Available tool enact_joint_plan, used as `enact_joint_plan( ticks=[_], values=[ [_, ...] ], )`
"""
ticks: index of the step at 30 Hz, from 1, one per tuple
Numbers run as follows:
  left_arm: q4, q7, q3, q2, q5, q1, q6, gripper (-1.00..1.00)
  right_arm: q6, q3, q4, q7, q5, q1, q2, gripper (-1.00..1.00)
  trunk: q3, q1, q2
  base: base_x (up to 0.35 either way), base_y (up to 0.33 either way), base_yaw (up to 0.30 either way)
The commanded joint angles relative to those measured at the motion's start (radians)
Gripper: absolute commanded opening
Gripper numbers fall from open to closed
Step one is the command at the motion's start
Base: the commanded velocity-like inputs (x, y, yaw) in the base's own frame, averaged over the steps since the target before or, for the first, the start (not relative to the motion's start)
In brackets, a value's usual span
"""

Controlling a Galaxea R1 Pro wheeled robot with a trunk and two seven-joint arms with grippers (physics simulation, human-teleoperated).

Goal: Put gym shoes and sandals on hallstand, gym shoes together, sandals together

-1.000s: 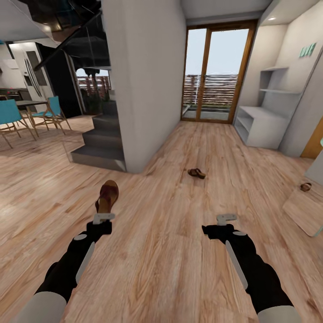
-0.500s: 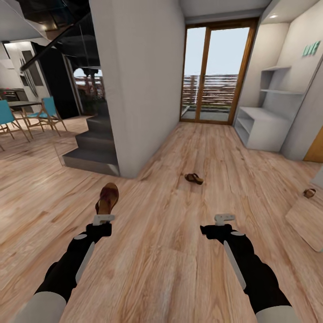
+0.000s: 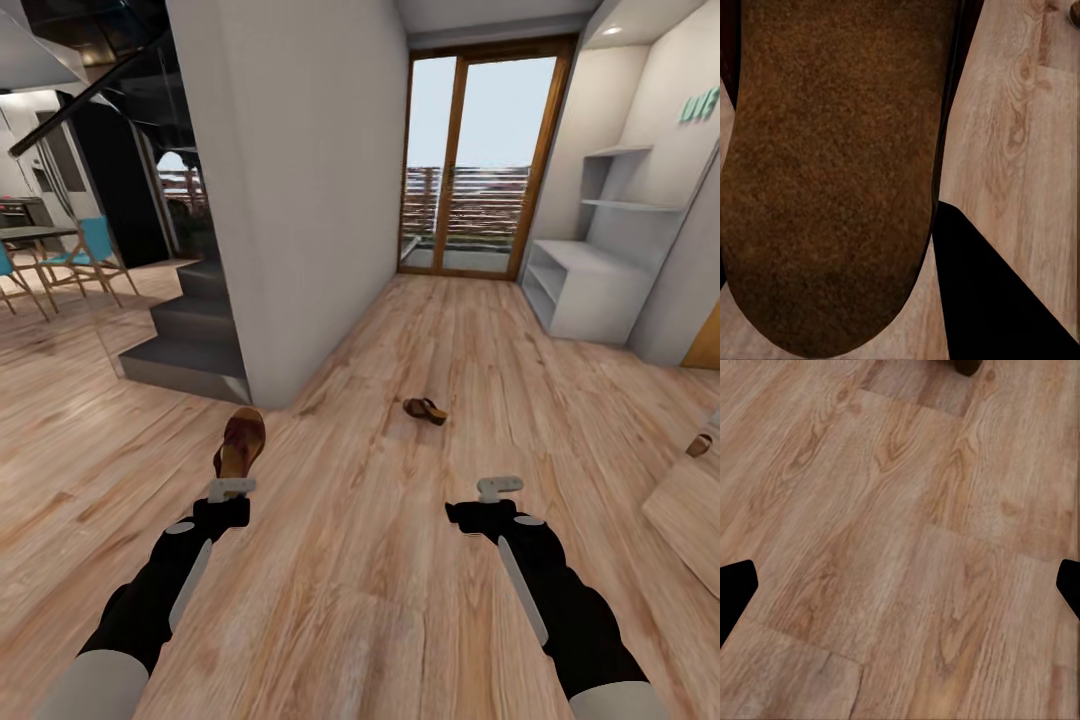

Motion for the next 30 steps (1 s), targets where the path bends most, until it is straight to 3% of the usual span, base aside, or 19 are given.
enact_joint_plan(
  ticks=[1,30],
  values=[
    [-0.002,-0.004,0.0,0.0,0.001,0.0,0.006,-1.0,0.005,0.001,-0.001,0.0,-0.001,0.0,-0.001,1.0,-0.001,0.0,0.0,0.3,-0.175,0.0],
    [0.029,-0.009,-0.001,0.0,-0.001,0.0,-0.003,-1.0,0.005,0.002,-0.002,0.001,0.0,0.0,0.015,1.0,-0.001,0.0,0.0,0.3,-0.175,0.0]
  ],
)
